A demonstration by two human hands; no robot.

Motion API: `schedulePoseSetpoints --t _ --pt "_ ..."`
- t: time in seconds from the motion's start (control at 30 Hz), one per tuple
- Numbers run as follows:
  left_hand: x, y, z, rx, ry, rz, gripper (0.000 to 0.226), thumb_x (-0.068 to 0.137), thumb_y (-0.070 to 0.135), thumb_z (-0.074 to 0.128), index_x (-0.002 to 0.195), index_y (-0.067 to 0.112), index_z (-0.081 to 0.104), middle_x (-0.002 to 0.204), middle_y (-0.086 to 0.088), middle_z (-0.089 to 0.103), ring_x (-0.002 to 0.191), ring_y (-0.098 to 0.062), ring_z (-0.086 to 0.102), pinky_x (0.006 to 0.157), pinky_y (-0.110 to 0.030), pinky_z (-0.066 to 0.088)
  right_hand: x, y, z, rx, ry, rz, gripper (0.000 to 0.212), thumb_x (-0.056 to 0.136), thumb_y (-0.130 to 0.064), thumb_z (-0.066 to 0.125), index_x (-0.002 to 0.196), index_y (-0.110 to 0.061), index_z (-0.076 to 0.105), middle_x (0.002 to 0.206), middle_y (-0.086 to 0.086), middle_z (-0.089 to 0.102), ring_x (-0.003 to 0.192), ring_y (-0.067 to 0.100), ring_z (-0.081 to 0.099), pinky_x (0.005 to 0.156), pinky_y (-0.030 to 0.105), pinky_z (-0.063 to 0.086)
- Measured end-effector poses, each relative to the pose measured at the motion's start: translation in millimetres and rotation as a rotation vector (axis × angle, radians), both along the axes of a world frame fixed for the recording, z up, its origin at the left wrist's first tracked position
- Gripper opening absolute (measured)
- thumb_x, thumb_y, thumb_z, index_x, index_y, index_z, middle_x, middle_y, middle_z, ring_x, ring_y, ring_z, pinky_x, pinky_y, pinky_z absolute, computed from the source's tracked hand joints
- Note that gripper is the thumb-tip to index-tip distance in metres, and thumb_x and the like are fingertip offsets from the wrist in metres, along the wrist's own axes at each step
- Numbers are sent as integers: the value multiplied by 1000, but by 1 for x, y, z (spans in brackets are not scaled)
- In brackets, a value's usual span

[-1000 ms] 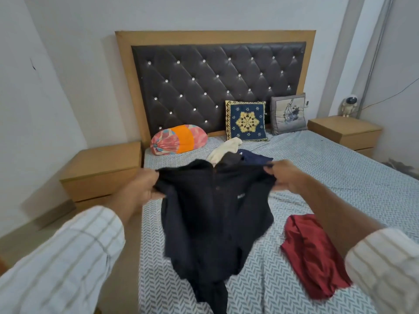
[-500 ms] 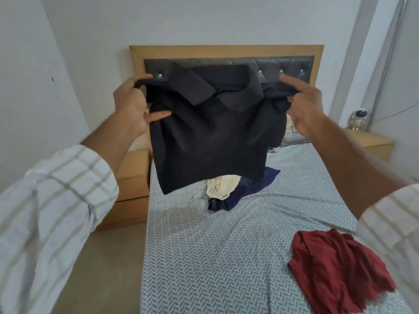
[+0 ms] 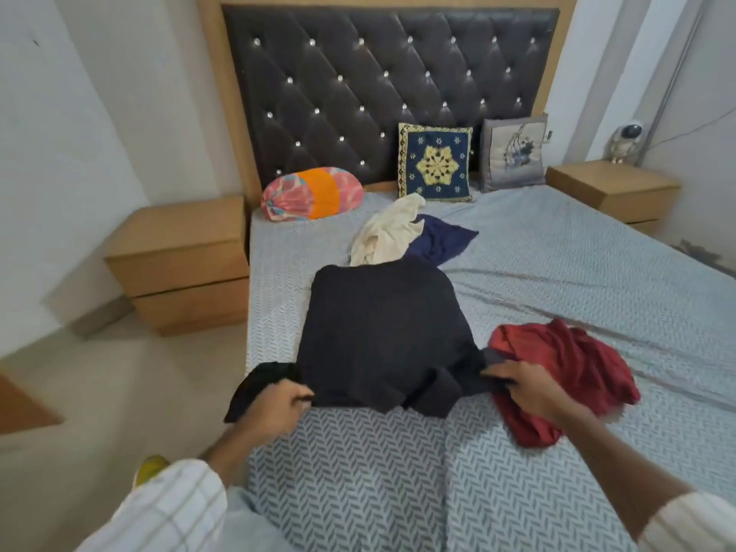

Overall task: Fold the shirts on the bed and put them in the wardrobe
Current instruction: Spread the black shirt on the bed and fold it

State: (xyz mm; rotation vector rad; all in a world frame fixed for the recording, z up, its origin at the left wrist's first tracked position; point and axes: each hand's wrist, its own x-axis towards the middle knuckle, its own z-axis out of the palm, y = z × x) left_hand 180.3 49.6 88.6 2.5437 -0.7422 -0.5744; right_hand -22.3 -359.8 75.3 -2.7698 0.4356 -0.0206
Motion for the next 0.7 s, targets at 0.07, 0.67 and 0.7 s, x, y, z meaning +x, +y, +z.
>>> schedulePoseSetpoints --t 0.07,0.67,0.7 --pt "-28 9 -36 97 39 -53 23 94 25 57 111 29 73 109 9 74 105 -12 67 91 -29 52 -32 9 -35 -17 89 18 50 80 -3 56 118 -31 73 124 -2 69 116 24 65 96 29 46" --pt "-140 -6 -92 49 337 3 63 76 40 80 130 18 56 112 5 63 101 -9 60 77 -14 45 -98 131 -84 249 254 -137 86 69 -56 74 145 -38 41 139 -14 53 133 16 47 106 40 36" --pt "-141 -10 -95 -27 408 79 69 74 36 84 133 14 55 108 1 64 93 -9 60 71 -12 45 -95 134 -86 345 249 -183 87 64 -58 76 143 -39 43 135 -13 57 128 18 52 103 42 40"
